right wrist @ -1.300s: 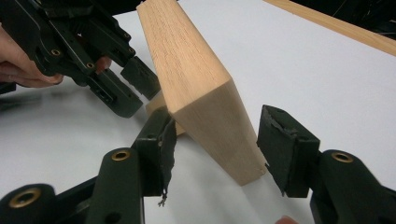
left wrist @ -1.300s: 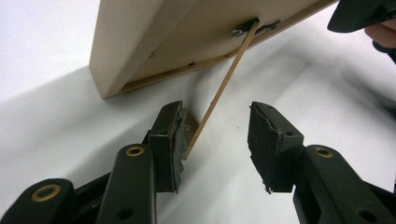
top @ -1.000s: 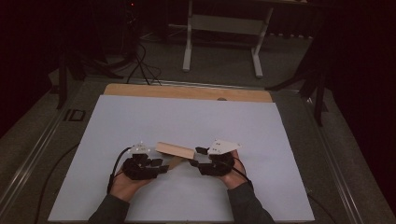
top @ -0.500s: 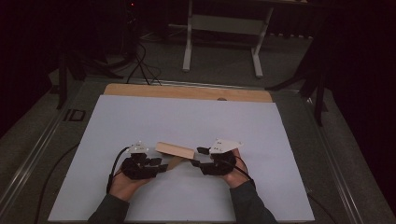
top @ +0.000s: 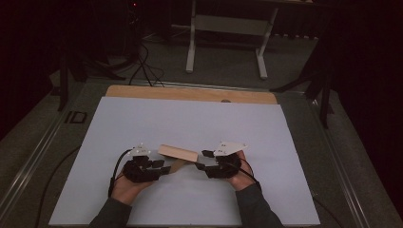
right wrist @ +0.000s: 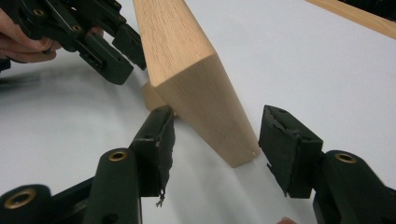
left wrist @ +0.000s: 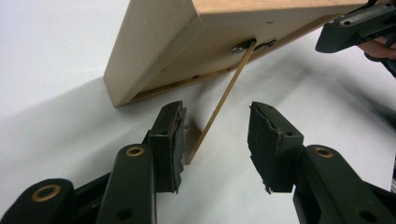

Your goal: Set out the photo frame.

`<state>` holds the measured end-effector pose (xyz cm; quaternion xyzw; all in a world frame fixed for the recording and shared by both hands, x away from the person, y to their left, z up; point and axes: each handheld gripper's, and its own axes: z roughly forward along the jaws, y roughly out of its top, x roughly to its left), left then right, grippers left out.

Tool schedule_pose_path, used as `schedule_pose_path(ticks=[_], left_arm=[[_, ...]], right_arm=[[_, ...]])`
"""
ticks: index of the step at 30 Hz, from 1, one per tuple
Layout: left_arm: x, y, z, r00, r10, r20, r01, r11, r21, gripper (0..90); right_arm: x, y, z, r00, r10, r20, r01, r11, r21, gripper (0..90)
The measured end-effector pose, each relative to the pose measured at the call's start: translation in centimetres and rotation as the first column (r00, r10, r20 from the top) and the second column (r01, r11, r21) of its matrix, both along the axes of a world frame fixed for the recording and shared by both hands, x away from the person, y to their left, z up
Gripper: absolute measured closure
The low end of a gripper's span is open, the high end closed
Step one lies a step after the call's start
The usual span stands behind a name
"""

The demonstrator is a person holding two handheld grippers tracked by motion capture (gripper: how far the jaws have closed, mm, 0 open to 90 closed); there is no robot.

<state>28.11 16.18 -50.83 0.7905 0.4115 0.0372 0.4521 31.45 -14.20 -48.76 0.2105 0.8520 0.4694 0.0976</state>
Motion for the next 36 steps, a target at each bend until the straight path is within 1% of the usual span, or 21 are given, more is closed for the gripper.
schedule_pose_path(ticks=[5, 9, 12, 14, 16, 20, 23, 28, 31, 36], left_arm=[[-0.1, 0.0, 0.1, 0.9999, 0.004, 0.012, -0.004, 0.9999, 0.011, 55.8], [-0.2, 0.0, 0.3, 0.9993, 0.007, 0.036, -0.008, 0.9997, 0.023, 56.2], [-0.3, -0.1, 0.4, 0.9989, 0.009, 0.046, -0.011, 0.9996, 0.027, 56.3], [-0.3, -0.1, 0.4, 0.9984, 0.009, 0.056, -0.011, 0.9993, 0.036, 56.3], [-0.4, -0.2, 0.5, 0.9980, 0.013, 0.062, -0.015, 0.9990, 0.042, 56.4], [-0.5, -0.3, 0.6, 0.9966, 0.021, 0.079, -0.025, 0.9983, 0.053, 56.8], [-0.5, -0.4, 0.7, 0.9956, 0.018, 0.092, -0.024, 0.9976, 0.064, 57.6], [-0.6, -0.5, 0.7, 0.9945, 0.018, 0.103, -0.025, 0.9972, 0.071, 60.5], [-0.6, -0.6, 0.7, 0.9934, 0.029, 0.111, -0.037, 0.9966, 0.074, 63.3], [-0.6, -0.6, 0.8, 0.9920, 0.031, 0.122, -0.041, 0.9962, 0.077, 64.8]], right_arm=[[0.2, -0.2, -0.2, 0.9999, -0.003, -0.011, 0.003, 1.000, -0.010, 43.3], [0.3, -0.3, -0.3, 0.9999, -0.002, -0.017, 0.002, 1.000, -0.013, 43.0], [0.5, -0.5, -0.4, 0.9997, -0.001, -0.024, 0.000, 1.000, -0.020, 42.7], [0.6, -0.7, -0.6, 0.9995, -0.006, -0.032, 0.005, 1.000, -0.022, 42.7], [0.7, -0.9, -0.6, 0.9991, -0.014, -0.039, 0.013, 1.000, -0.019, 42.7], [0.8, -1.1, -0.5, 0.9991, -0.025, -0.034, 0.025, 1.000, -0.013, 43.4], [0.8, -1.1, -0.5, 0.9992, -0.019, -0.034, 0.018, 1.000, -0.012, 45.4], [0.9, -1.3, -0.4, 0.9994, -0.017, -0.031, 0.016, 1.000, -0.009, 51.9], [0.9, -1.4, -0.3, 0.9990, -0.041, -0.018, 0.041, 0.999, -0.006, 56.3], [1.0, -1.5, -0.2, 0.9967, -0.081, 0.000, 0.081, 0.997, -0.010, 64.8]])
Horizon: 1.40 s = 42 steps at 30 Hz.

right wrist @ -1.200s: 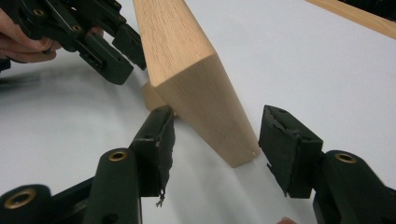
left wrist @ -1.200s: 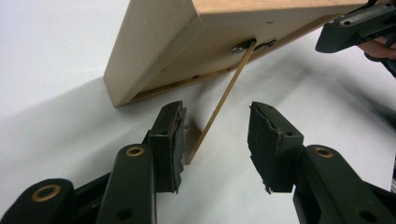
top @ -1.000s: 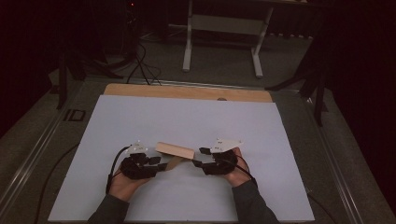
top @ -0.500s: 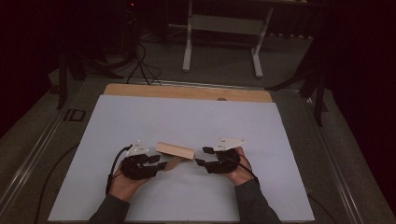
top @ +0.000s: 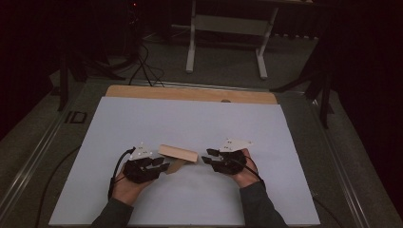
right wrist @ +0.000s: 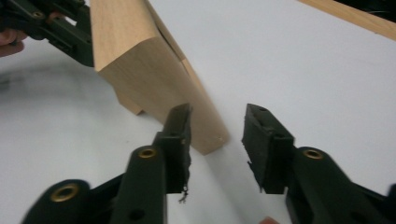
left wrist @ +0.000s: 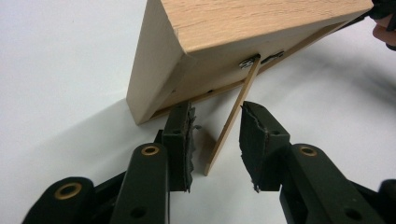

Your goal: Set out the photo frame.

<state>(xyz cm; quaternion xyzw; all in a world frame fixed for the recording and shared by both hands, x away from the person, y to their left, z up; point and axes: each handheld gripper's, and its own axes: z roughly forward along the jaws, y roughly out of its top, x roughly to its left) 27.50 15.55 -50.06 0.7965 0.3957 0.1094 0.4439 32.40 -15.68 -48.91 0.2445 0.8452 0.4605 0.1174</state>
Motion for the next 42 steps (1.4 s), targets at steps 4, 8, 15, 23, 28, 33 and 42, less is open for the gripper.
schedule_pose_path(ticks=[4, 8, 15, 23, 28, 33, 42], left_arm=[[0.0, -0.1, -0.1, 1.0000, 0.004, 0.005, -0.004, 0.9999, 0.010, 67.7], [0.0, -0.3, -0.1, 0.9999, 0.000, 0.011, 0.000, 0.9999, 0.014, 70.1], [0.1, -0.4, -0.2, 0.9997, 0.015, 0.019, -0.016, 0.9997, 0.021, 74.0], [0.2, -0.8, -0.2, 0.9992, 0.029, 0.028, -0.030, 0.9984, 0.048, 86.2], [0.4, -1.1, 0.0, 0.9983, 0.037, 0.045, -0.040, 0.9966, 0.072, 89.5], [0.5, -1.2, 0.0, 0.9978, 0.045, 0.049, -0.049, 0.9958, 0.077, 89.5], [0.8, -1.2, 0.3, 0.9969, 0.051, 0.059, -0.056, 0.9949, 0.084, 89.6]], right_arm=[[0.1, 0.4, -0.1, 0.9996, -0.026, 0.015, 0.026, 1.000, -0.014, 69.5], [0.2, 0.8, -0.1, 0.9963, -0.078, 0.034, 0.079, 0.997, -0.025, 77.8], [0.3, 1.2, 0.3, 0.9856, -0.163, 0.047, 0.161, 0.986, 0.030, 89.7], [0.3, 2.4, 0.3, 0.9879, -0.149, 0.043, 0.148, 0.988, 0.035, 89.8], [0.4, 2.9, 0.2, 0.9900, -0.139, 0.026, 0.137, 0.989, 0.059, 89.8], [0.5, 3.1, 0.1, 0.9923, -0.124, 0.009, 0.123, 0.990, 0.067, 89.7], [0.5, 3.1, 0.2, 0.9936, -0.113, -0.001, 0.113, 0.990, 0.081, 89.6]])
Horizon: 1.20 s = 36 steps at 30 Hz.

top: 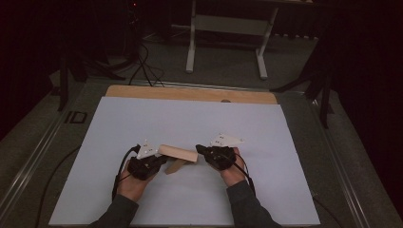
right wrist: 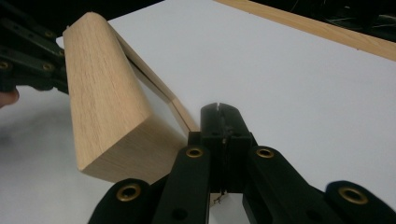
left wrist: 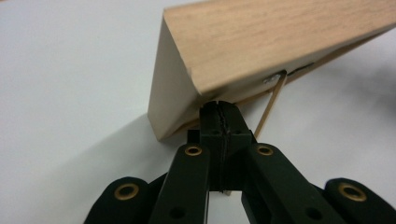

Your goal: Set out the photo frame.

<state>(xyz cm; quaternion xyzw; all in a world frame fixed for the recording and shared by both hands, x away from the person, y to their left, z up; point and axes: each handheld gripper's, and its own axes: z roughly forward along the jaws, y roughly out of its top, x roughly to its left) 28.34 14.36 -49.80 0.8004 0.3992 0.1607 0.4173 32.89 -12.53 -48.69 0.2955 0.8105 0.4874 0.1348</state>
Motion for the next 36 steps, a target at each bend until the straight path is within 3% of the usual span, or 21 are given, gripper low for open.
schedule_pose_path(ticks=[36], left_arm=[[0.0, -1.2, 0.9, 0.9998, -0.015, 0.012, 0.015, 0.9999, -0.001, 89.5]], right_arm=[[-1.2, 0.3, 0.3, 0.9983, 0.052, 0.027, -0.051, 0.998, -0.049, 89.7]])
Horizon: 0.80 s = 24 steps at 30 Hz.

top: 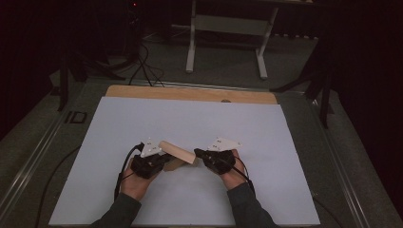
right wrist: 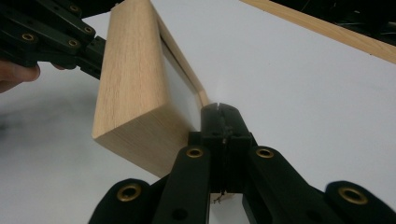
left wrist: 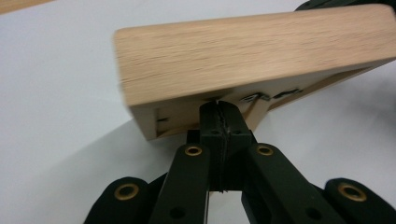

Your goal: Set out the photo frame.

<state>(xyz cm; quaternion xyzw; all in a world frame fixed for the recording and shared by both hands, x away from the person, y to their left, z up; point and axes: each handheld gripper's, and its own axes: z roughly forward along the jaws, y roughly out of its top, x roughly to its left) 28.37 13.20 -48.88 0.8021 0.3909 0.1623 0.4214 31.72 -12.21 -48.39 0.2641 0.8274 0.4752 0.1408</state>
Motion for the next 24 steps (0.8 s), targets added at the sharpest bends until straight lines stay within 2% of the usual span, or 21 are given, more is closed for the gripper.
schedule_pose_path(ticks=[24], left_arm=[[-0.62, -0.93, 0.50, 0.9989, -0.047, 0.005, 0.047, 0.9989, -0.001, 89.6]], right_arm=[[-0.67, 0.18, 0.12, 0.9994, 0.033, 0.013, -0.033, 0.999, -0.026, 89.8]])
